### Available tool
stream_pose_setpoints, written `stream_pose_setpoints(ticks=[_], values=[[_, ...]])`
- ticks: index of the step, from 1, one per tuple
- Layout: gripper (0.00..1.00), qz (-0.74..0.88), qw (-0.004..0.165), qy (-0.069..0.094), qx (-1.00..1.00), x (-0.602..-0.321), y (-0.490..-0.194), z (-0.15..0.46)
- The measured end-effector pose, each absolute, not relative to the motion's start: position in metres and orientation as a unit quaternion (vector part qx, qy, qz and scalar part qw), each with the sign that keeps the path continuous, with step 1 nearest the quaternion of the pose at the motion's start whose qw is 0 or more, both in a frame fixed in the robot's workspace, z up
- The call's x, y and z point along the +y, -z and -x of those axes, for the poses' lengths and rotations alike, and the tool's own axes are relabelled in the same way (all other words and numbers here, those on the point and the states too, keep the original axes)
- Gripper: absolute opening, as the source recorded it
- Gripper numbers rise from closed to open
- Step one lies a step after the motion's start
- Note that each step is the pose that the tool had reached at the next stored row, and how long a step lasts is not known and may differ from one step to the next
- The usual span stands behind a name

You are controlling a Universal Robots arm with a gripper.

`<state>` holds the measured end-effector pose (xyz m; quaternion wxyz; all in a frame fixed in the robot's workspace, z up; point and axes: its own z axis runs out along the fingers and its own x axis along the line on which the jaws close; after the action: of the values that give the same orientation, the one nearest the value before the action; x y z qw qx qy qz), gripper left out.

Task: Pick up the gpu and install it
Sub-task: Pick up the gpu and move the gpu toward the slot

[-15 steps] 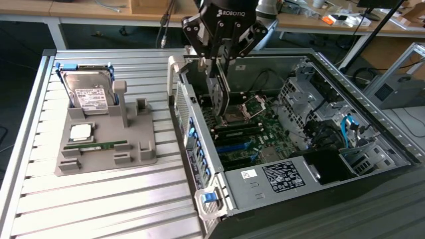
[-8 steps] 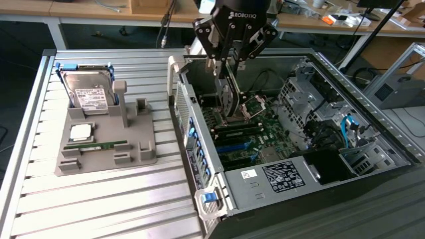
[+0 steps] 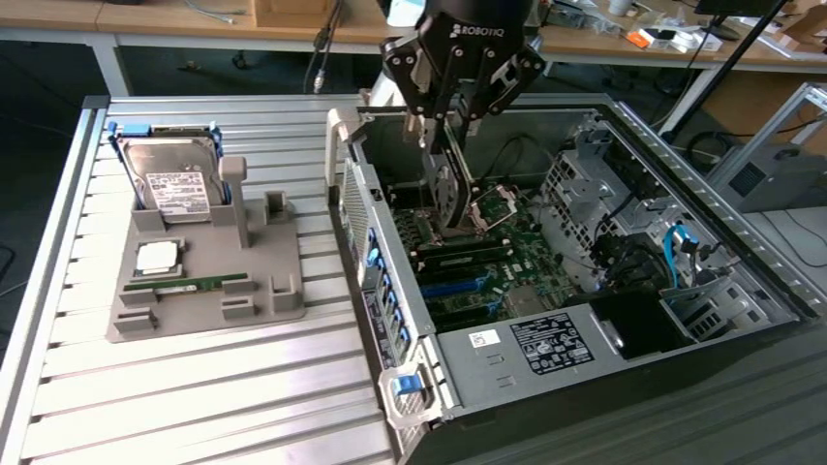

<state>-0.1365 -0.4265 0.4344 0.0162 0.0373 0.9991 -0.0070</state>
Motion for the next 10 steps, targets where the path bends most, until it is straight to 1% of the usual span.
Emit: stream_pose_setpoints(ticks=[10], values=[[0.27,-0.037,0.016,0.009,0.999,-0.4267,-0.4337,0.1319]])
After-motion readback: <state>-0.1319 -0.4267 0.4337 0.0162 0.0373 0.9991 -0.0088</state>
